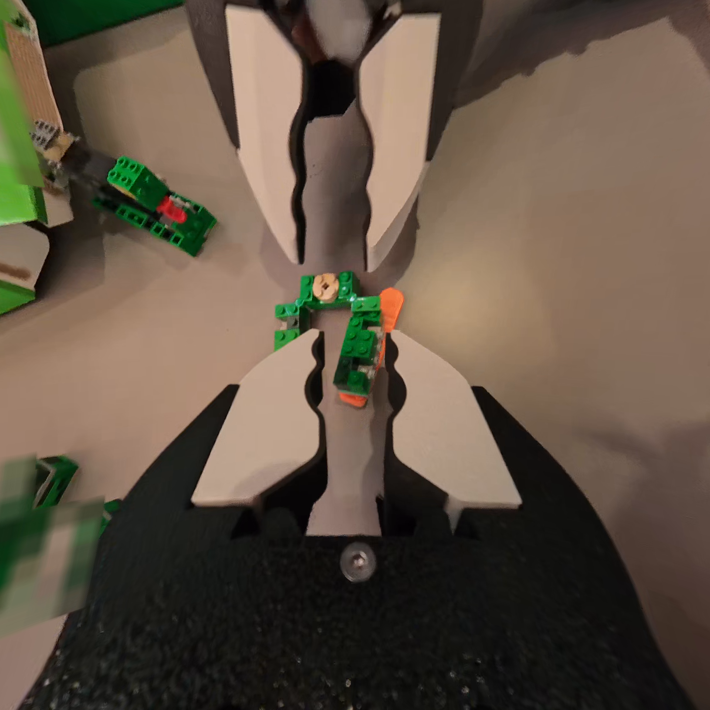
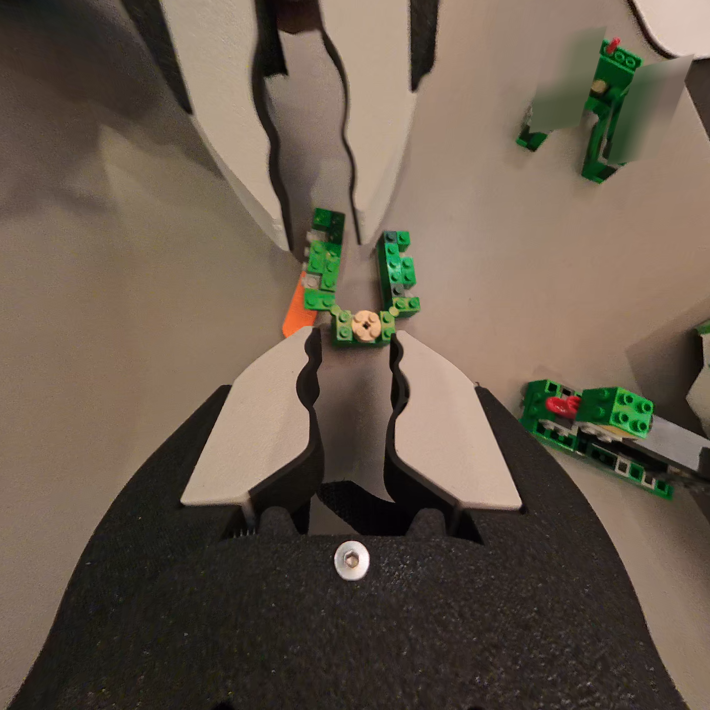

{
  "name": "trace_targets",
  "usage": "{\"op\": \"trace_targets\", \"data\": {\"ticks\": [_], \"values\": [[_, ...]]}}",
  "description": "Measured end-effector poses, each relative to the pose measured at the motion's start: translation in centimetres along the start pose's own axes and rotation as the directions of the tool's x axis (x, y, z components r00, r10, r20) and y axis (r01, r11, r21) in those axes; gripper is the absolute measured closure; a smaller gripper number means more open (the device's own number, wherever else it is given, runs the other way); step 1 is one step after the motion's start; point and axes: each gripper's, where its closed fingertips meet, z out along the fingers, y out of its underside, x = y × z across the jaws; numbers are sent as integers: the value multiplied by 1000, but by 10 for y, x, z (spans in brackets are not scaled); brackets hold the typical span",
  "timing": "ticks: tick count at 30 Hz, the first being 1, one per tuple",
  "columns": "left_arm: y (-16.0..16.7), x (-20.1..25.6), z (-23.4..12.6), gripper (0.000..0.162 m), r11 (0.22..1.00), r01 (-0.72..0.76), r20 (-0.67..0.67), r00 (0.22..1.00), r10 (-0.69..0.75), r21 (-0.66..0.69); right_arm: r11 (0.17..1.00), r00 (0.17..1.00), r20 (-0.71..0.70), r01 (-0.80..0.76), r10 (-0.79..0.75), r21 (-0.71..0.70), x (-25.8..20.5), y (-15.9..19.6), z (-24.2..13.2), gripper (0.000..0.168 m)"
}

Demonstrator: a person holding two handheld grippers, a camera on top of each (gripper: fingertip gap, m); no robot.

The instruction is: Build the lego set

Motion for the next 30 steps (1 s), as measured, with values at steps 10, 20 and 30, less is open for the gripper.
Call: {"op": "trace_targets", "data": {"ticks": [10,20,30], "values": [[19,5,21,118,996,38,-62,997,-43,-79,981,988,141,85,-60,-176,-17,-7,8,143],[20,9,27,132,997,41,-93,995,-46,-61,953,973,200,166,-117,-254,-19,-13,15,150],[20,10,29,141,998,45,-98,994,-50,-53,957,978,177,153,-111,-248,-22,-5,16,146]]}}
